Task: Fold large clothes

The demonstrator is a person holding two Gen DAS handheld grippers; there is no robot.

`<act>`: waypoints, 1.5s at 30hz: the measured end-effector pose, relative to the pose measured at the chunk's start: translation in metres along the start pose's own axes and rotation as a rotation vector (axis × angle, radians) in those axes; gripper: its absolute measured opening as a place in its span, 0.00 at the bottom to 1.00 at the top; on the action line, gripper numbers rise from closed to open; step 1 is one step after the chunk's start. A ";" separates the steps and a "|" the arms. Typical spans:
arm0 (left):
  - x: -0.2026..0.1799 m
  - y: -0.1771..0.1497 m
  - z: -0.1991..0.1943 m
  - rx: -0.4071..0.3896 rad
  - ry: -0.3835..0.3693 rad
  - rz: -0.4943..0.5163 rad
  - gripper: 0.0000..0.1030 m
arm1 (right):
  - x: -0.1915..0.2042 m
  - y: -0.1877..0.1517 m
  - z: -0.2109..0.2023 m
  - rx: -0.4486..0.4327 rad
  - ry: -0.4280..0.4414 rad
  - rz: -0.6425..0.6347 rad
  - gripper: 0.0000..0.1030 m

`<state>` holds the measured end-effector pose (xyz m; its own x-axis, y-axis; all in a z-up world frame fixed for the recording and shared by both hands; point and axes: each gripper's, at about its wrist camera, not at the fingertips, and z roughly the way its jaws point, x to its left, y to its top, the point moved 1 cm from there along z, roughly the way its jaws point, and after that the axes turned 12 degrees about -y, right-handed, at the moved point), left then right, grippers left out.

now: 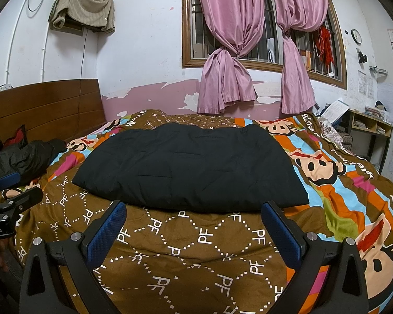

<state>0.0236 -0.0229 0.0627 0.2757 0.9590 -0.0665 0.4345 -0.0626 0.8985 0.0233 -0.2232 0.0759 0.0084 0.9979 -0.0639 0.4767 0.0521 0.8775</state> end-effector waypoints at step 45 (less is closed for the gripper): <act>-0.003 -0.003 -0.001 0.008 -0.014 0.003 0.98 | 0.000 0.001 0.000 0.002 0.001 0.002 1.00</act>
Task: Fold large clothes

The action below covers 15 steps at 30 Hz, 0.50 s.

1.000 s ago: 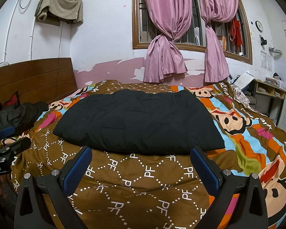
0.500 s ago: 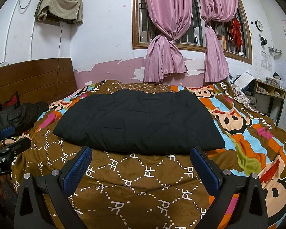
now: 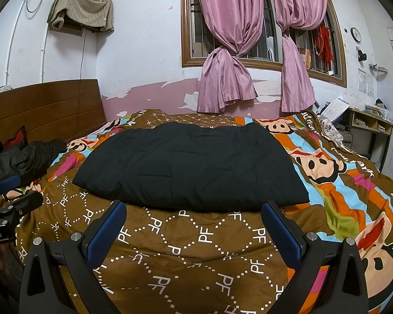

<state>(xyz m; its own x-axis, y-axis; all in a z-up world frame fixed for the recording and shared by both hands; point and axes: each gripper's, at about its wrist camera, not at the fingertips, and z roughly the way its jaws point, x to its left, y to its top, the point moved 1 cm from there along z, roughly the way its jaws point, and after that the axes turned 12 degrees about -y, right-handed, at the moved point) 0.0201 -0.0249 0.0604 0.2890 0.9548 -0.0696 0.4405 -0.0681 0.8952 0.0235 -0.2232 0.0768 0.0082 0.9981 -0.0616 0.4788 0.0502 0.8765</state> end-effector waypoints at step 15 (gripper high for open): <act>0.000 -0.003 -0.002 0.006 0.018 -0.028 0.98 | 0.000 0.001 0.000 0.001 0.000 0.001 1.00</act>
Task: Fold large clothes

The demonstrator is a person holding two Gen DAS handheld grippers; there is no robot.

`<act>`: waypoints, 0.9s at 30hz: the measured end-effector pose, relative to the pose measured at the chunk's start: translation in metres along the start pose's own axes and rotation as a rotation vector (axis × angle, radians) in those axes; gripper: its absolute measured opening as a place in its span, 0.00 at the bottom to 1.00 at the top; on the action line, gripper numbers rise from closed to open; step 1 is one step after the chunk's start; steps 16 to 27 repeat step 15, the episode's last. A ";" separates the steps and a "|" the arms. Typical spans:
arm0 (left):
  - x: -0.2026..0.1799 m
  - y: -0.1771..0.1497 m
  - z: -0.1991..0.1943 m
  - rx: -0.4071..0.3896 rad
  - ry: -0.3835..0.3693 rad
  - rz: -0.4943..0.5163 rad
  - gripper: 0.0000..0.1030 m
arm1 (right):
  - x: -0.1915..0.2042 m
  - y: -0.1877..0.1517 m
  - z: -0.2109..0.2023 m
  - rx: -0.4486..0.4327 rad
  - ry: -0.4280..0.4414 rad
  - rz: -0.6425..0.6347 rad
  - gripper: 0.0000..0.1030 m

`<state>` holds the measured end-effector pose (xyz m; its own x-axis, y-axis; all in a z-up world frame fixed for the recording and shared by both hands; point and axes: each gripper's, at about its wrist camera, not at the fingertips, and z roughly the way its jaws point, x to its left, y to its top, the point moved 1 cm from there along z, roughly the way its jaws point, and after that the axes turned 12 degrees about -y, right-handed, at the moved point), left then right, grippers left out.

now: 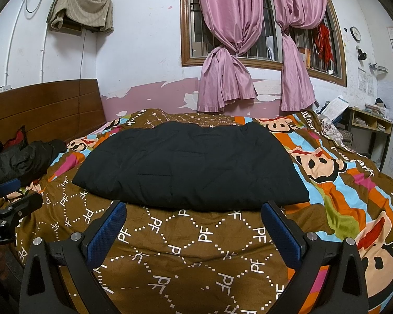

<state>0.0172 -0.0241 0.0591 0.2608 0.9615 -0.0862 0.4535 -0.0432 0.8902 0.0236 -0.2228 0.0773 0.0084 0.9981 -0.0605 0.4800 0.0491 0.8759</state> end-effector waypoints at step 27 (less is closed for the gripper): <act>0.008 -0.002 0.001 0.012 0.028 0.006 0.98 | 0.001 0.001 -0.001 0.000 -0.001 0.000 1.00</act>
